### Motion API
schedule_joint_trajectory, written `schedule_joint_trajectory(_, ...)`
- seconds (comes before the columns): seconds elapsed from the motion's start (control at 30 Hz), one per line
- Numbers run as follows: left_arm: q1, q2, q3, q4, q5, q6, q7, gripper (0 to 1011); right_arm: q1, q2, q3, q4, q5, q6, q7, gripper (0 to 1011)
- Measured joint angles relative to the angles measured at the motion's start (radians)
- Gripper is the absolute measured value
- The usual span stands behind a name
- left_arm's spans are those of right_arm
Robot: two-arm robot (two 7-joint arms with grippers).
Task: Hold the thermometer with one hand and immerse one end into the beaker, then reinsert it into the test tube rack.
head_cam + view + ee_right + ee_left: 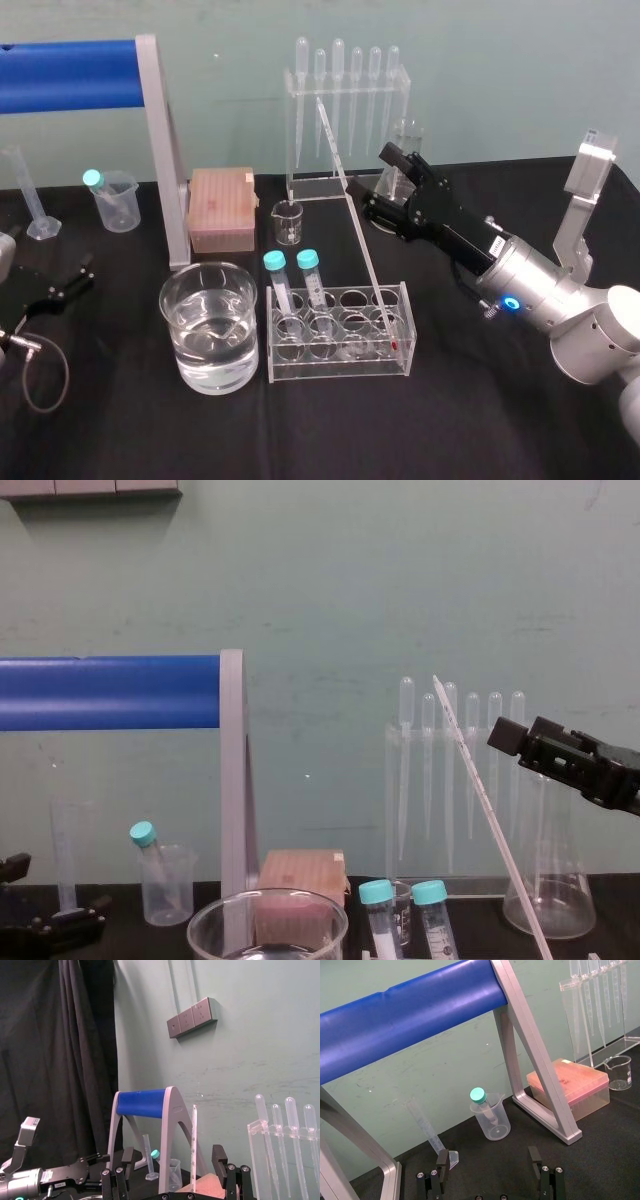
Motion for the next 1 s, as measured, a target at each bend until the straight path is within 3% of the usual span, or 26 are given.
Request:
schedule_joint_trajectory(0.23,0.000,0.000,0.000,0.000,0.000,0.000,0.000,1008,0.000,0.000,0.000,0.000,0.000,0.000,0.000,1003)
schedule_joint_trajectory(0.33,0.000,0.000,0.000,0.000,0.000,0.000,0.000,1008,-0.009,0.009,0.005,-0.027,-0.038,-0.003,-0.057,1003)
schedule_joint_trajectory(0.43,0.000,0.000,0.000,0.000,0.000,0.000,0.000,1008,-0.032,0.020,0.026,-0.076,-0.110,-0.013,-0.167,1003)
schedule_joint_trajectory(0.47,0.000,0.000,0.000,0.000,0.000,0.000,0.000,1008,-0.049,0.025,0.042,-0.106,-0.157,-0.016,-0.242,1003)
schedule_joint_trajectory(0.5,0.000,0.000,0.000,0.000,0.000,0.000,0.000,1008,-0.049,0.025,0.042,-0.106,-0.157,-0.016,-0.242,1003)
schedule_joint_trajectory(0.57,0.000,0.000,0.000,0.000,0.000,0.000,0.000,1008,-0.070,0.029,0.064,-0.142,-0.228,-0.014,-0.350,1003)
schedule_joint_trajectory(0.7,0.000,0.000,0.000,0.000,0.000,0.000,0.000,1008,-0.104,0.030,0.096,-0.184,-0.332,0.039,-0.514,1003)
schedule_joint_trajectory(0.8,0.000,0.000,0.000,0.000,0.000,0.000,0.000,1008,-0.114,0.026,0.105,-0.189,-0.371,0.099,-0.579,1003)
schedule_joint_trajectory(1.0,0.000,0.000,0.000,0.000,0.000,0.000,0.000,1008,-0.109,0.006,0.093,-0.149,-0.399,0.206,-0.607,1003)
